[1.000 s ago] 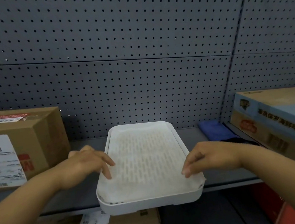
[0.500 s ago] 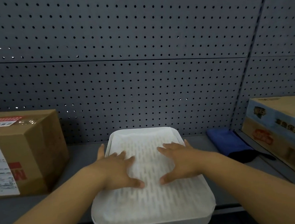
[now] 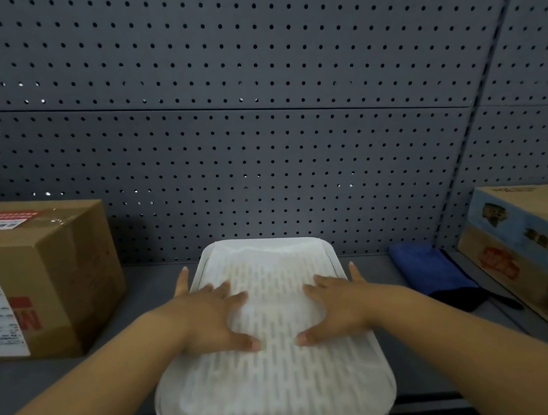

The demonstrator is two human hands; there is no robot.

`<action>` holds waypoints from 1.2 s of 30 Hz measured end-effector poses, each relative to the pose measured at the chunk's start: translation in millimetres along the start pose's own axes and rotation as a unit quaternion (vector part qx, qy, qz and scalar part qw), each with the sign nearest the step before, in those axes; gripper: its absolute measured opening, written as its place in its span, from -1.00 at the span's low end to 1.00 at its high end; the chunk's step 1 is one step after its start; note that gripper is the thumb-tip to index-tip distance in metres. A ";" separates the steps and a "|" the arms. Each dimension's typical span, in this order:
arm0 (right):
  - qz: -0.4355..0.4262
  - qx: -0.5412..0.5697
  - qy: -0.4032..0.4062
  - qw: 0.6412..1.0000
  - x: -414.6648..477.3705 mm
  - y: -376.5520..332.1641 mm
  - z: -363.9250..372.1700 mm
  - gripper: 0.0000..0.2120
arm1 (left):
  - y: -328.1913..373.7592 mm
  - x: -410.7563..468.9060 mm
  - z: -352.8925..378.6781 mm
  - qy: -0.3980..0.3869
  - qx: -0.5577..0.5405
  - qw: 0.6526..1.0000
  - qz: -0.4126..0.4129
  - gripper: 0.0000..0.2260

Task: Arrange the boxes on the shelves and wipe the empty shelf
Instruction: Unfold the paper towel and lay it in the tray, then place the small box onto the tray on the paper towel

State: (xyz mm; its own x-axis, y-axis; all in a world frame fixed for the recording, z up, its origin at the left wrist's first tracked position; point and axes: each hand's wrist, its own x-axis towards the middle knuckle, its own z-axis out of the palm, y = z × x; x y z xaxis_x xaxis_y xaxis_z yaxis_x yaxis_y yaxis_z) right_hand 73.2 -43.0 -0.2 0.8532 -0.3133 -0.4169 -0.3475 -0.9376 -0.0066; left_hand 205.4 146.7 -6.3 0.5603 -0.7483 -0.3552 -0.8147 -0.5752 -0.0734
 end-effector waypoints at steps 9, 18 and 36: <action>-0.033 0.055 0.119 0.991 -5.8 -7.4 -26.6 -0.19 | -0.1 -6.4 -9.9 0.151 -0.074 0.986 0.003 -0.26; -0.144 0.166 0.213 0.952 -7.9 -36.9 -59.9 -0.59 | -11.1 -31.5 -33.3 0.353 -0.072 0.932 -0.048 -0.70; -0.196 0.283 0.239 0.908 23.5 -228.2 -122.0 -0.49 | -197.7 -170.9 -50.6 0.514 -0.164 0.812 -0.222 -0.77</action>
State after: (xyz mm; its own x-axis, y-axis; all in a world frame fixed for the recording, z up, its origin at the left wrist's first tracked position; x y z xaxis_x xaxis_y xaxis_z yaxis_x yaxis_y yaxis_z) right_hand 219.9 145.2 102.4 0.9788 -0.1287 0.1592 -0.0098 -0.8062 -0.5915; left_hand 278.3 371.6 116.1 0.7544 -0.2269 0.6159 -0.5085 -0.7953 0.3299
